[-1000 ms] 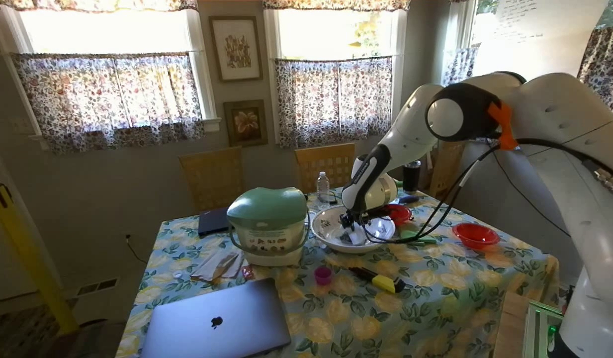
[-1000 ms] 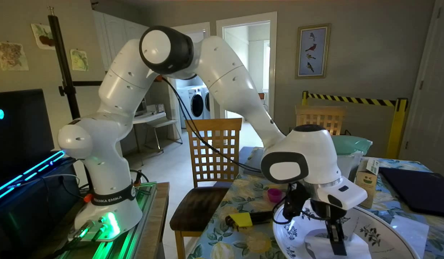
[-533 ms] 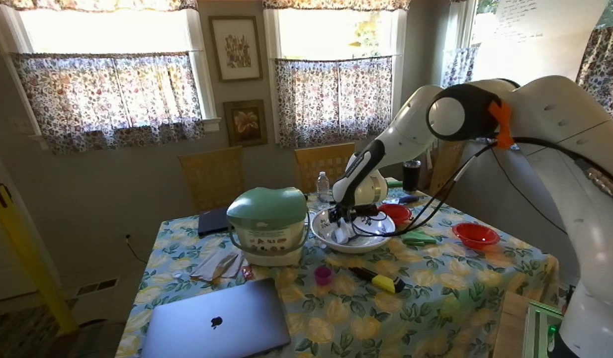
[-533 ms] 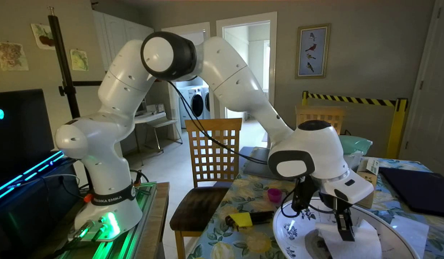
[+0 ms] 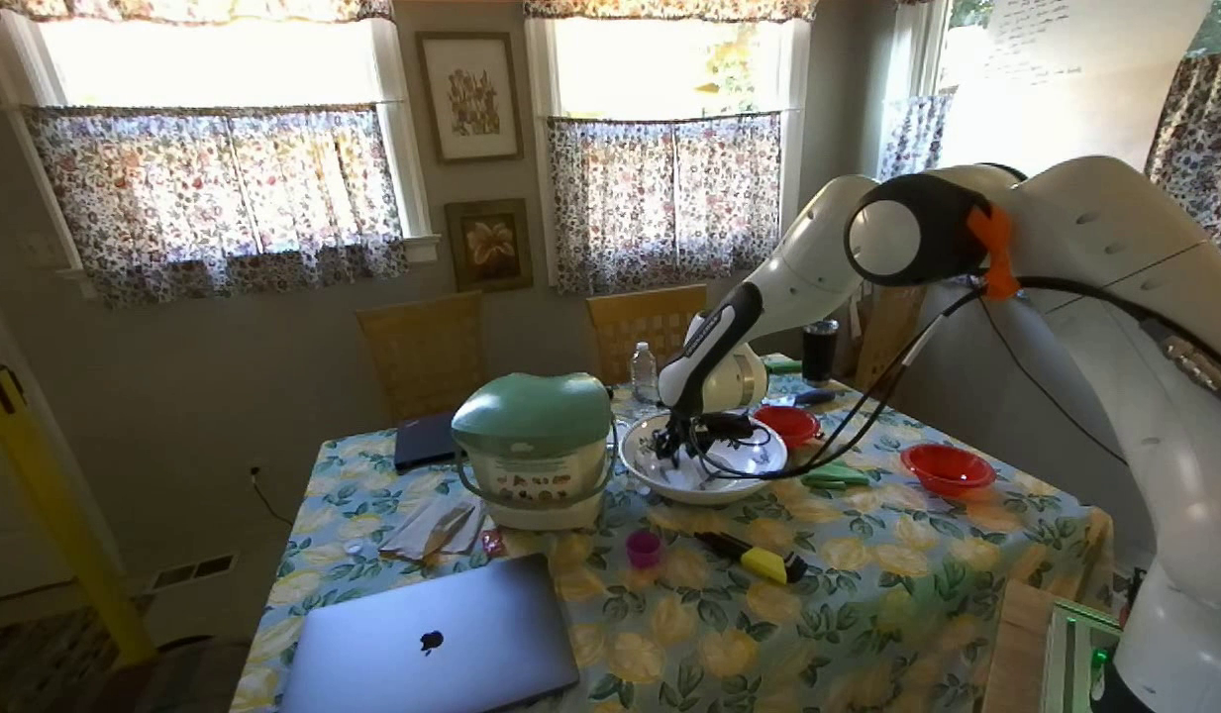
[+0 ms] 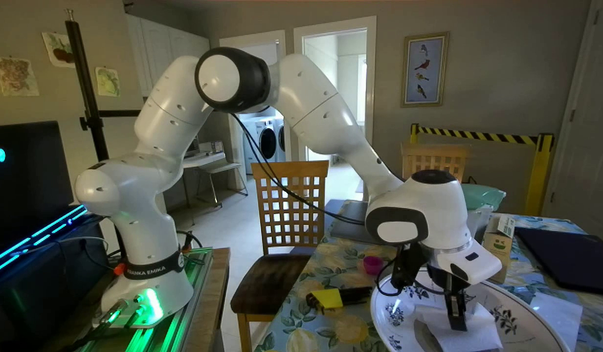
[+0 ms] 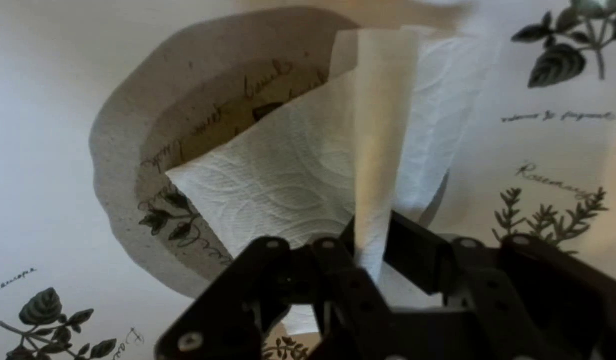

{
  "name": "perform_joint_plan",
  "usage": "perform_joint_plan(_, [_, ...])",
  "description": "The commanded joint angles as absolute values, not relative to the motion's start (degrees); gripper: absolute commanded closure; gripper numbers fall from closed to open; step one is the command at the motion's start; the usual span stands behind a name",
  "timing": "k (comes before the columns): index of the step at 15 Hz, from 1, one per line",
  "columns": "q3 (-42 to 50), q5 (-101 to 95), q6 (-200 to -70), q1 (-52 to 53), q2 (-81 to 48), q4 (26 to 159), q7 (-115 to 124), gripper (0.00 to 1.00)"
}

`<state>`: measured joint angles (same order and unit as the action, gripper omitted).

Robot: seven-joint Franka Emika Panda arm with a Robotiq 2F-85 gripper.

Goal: Wipe the inside of the bowl with the paper towel

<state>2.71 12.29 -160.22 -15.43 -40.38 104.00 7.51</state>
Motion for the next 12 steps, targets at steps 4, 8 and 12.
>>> perform_joint_plan(4, [6.57,8.91,-151.09,-12.80,-37.36,104.68,6.42,0.97])
perform_joint_plan(8, [11.03,5.59,-146.62,-11.64,-37.37,104.24,7.74,0.97])
perform_joint_plan(12, [13.71,3.93,-150.50,-12.04,-40.55,102.77,8.37,0.97])
